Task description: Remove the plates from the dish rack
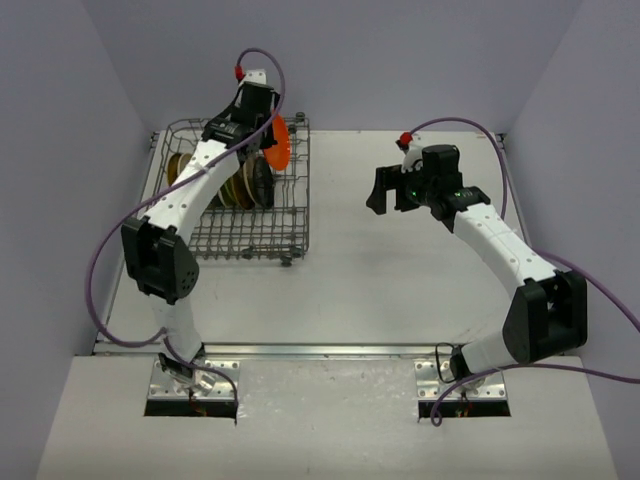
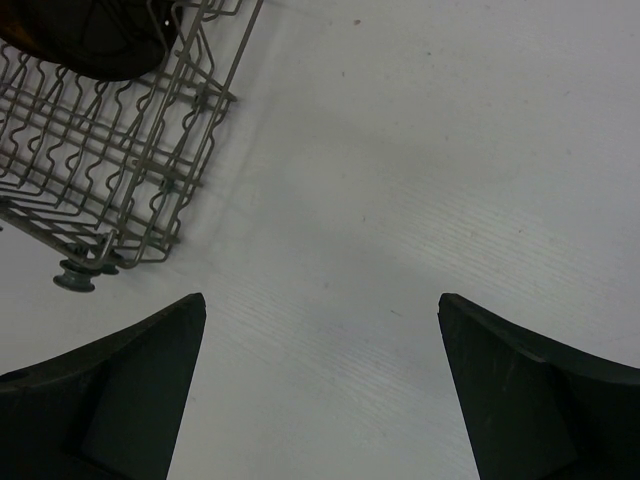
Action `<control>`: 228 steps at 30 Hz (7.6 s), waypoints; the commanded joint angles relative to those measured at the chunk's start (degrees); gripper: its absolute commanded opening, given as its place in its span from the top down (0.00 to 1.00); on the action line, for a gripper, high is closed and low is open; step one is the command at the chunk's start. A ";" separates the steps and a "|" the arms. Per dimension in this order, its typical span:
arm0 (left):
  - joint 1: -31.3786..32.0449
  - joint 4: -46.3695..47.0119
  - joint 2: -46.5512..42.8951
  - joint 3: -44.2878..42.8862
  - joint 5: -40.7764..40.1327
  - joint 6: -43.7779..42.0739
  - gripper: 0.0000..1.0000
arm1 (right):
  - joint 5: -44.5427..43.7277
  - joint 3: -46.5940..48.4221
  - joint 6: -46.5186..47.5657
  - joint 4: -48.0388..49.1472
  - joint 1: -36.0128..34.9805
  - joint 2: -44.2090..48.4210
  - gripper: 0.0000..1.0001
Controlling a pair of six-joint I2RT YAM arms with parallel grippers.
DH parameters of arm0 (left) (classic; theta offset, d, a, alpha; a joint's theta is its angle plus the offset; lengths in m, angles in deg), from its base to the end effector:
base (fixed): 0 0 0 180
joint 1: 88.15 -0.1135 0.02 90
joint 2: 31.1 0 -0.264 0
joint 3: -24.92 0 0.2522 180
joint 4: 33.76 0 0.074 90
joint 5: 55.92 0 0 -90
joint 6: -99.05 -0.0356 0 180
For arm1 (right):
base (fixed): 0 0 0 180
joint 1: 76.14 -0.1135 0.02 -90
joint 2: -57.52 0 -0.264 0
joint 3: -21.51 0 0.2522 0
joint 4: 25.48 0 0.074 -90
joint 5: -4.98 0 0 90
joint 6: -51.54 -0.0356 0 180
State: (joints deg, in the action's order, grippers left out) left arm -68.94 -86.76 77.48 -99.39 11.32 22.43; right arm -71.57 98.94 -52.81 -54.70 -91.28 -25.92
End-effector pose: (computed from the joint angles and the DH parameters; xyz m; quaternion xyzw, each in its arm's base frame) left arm 0.4124 -0.1291 0.3674 -0.0428 0.8817 0.0475 0.4675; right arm 0.3158 0.0940 0.2867 -0.0599 0.8814 0.2168 0.4153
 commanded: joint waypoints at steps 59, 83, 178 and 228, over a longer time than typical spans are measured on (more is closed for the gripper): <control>-8.57 17.80 -21.80 27.46 19.33 0.57 0.00 | 8.36 10.24 -18.94 3.61 25.21 -19.31 1.00; -9.72 11.83 -4.91 16.90 15.29 -1.24 0.27 | 6.01 27.69 -16.71 0.12 26.86 -42.65 0.55; -5.15 20.85 -15.14 22.53 65.73 0.71 1.00 | 37.45 12.02 -21.07 19.83 4.84 -10.41 0.37; -9.63 12.87 -13.67 19.85 36.66 -1.07 0.00 | 17.56 29.37 -13.00 -3.06 27.79 -38.66 1.00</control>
State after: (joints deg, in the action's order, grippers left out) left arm -78.70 -74.36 64.16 -76.77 49.68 22.00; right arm -53.14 124.77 -68.04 -57.96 -63.88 -63.72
